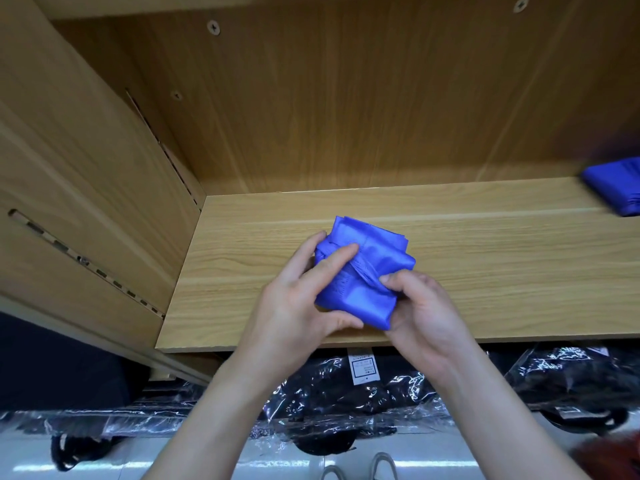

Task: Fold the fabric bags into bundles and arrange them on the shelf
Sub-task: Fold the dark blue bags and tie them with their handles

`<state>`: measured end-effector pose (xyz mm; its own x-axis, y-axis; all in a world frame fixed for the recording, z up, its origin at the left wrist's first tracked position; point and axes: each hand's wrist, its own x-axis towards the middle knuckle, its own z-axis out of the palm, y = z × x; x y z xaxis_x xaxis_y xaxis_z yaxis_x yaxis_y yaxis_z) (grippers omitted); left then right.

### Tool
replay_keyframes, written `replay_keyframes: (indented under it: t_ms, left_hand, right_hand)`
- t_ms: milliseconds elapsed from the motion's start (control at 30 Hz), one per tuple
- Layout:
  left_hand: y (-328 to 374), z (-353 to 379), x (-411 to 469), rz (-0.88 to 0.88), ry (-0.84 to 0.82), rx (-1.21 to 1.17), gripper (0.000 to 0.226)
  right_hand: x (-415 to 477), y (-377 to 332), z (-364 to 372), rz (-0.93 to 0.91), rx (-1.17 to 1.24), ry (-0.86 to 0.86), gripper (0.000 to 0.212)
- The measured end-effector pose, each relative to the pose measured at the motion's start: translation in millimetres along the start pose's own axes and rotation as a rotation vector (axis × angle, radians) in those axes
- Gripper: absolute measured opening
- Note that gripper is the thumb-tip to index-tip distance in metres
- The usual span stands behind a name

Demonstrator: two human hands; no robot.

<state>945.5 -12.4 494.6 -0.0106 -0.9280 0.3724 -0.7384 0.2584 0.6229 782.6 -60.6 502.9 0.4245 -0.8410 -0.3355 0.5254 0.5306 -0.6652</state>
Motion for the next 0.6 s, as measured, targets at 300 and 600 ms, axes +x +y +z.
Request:
replay_keyframes:
  t_ms: [300,600]
  left_hand:
    - [15.4,11.8,6.8,-0.136,0.208,-0.097,0.057]
    - [20.6,-1.9,-1.8,-0.329,0.079,-0.332,0.064]
  right_hand:
    - [-7.7,5.3,13.2,-0.130,-0.358,0.066,0.019]
    - [-0.1,-20.8,5.0,-0.518,-1.248,0.154,0.022]
